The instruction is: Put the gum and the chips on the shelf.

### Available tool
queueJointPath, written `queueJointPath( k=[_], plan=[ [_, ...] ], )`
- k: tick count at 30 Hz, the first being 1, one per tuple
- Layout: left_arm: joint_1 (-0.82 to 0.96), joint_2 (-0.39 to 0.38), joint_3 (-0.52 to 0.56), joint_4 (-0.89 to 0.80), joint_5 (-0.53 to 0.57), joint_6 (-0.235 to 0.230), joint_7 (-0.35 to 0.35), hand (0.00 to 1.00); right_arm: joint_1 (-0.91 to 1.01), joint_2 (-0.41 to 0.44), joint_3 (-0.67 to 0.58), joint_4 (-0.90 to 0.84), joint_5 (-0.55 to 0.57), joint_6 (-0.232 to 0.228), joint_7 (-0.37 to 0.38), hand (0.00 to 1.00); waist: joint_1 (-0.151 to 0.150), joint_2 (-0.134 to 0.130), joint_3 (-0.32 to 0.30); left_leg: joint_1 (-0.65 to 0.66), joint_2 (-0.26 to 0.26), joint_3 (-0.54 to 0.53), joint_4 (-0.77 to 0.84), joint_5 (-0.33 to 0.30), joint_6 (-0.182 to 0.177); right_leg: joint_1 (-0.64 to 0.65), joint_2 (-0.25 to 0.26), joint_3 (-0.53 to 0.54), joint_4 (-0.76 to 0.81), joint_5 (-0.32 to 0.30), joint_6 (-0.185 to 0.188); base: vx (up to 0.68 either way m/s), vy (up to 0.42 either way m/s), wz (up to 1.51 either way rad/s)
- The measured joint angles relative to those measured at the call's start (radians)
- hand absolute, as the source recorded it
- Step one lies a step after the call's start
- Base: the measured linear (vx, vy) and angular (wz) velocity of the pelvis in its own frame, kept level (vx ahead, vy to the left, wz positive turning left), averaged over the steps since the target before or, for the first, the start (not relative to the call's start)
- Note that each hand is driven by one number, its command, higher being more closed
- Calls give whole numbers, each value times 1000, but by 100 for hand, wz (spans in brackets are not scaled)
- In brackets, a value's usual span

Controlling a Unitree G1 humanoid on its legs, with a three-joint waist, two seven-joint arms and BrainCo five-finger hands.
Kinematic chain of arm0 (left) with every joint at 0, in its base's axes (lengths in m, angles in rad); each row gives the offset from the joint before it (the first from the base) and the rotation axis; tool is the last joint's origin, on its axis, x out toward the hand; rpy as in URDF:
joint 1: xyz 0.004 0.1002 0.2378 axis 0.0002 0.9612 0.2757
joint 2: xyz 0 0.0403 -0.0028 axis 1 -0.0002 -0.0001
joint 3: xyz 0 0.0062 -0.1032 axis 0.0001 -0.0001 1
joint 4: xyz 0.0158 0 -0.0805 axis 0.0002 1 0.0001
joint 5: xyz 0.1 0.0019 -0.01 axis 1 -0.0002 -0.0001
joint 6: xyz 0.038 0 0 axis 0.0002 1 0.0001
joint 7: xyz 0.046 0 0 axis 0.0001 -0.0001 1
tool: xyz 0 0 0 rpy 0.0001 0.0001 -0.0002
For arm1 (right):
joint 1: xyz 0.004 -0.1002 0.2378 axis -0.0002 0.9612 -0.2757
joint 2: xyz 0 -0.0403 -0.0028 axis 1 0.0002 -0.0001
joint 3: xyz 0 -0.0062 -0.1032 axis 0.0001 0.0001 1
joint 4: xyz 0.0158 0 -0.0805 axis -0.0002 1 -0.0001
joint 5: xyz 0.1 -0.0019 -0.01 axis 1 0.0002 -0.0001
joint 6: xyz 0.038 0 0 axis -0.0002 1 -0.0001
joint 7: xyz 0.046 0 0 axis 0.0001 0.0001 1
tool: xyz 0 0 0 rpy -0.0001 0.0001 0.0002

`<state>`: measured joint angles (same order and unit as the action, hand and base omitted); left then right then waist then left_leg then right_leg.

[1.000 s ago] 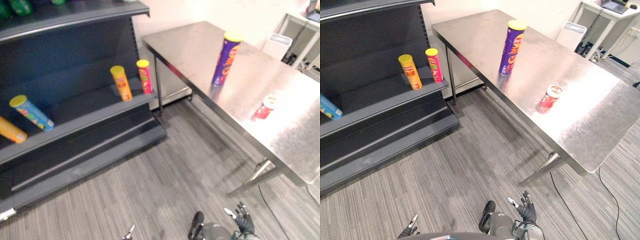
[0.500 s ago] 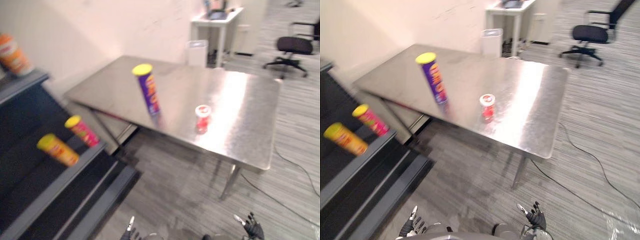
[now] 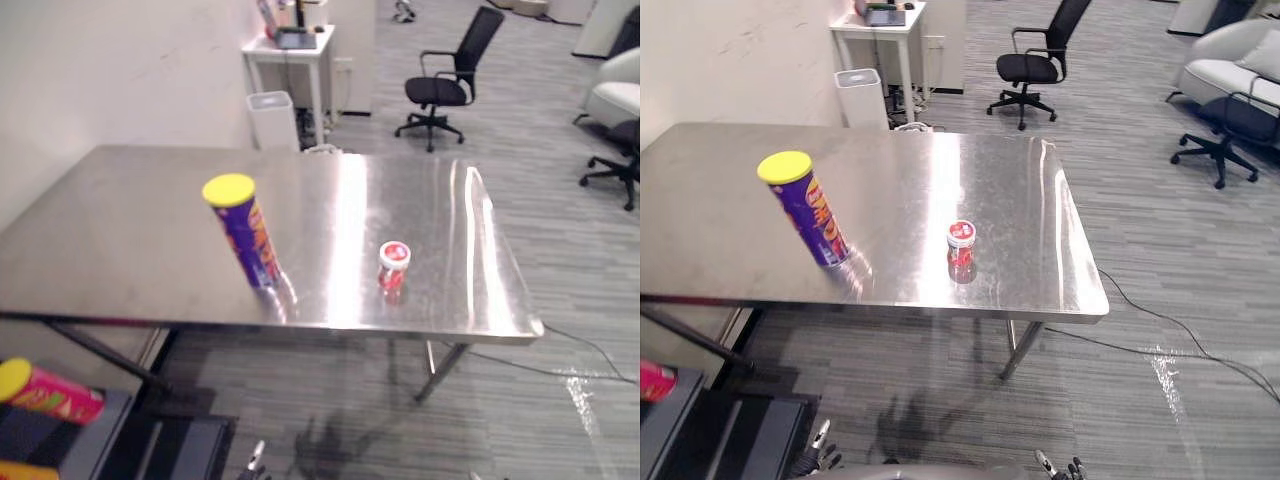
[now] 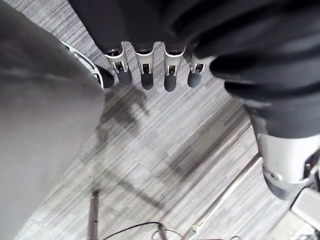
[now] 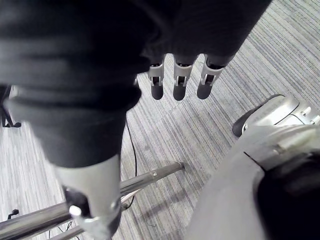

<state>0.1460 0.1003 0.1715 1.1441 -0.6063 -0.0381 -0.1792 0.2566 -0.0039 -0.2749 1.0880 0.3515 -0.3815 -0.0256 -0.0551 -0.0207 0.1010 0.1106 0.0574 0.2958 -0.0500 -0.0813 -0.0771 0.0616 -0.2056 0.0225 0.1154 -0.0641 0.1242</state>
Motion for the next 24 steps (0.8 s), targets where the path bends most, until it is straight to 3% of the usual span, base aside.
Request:
queueJointPath(
  k=[4, 8, 14, 24],
  plan=[
    [1, 0, -17, 8, 1, 4, 5, 0, -19, -11, 9, 2, -41, -19, -20, 0, 1, 9, -18, 33, -6, 55, -12, 8, 25, -7, 6, -40, -34, 30, 4, 204, 54, -51],
    [-1, 2, -47, 8, 1, -5, 6, 0, -39, -11, 35, 2, -36, -44, -31, 0, 4, 9, -19, 29, 13, 50, 32, 6, 27, 6, 17, -78, -75, 90, 1, 132, -46, -30],
    [-2, 1, -47, 8, 8, -10, 10, 0, -40, -19, 47, 10, -27, -22, -41, 0, 5, 9, -21, 30, 23, 46, 36, 6, 27, 15, 18, -129, -82, 94, 4, 32, -60, 1],
    [3, -19, 13, -6, 61, -19, 19, 0, -39, -16, 16, 19, -37, -16, -121, 0, 22, 5, -25, 32, 21, 47, -22, 8, 24, 10, 24, -185, -123, 99, 10, -92, -56, -2]
  ],
)
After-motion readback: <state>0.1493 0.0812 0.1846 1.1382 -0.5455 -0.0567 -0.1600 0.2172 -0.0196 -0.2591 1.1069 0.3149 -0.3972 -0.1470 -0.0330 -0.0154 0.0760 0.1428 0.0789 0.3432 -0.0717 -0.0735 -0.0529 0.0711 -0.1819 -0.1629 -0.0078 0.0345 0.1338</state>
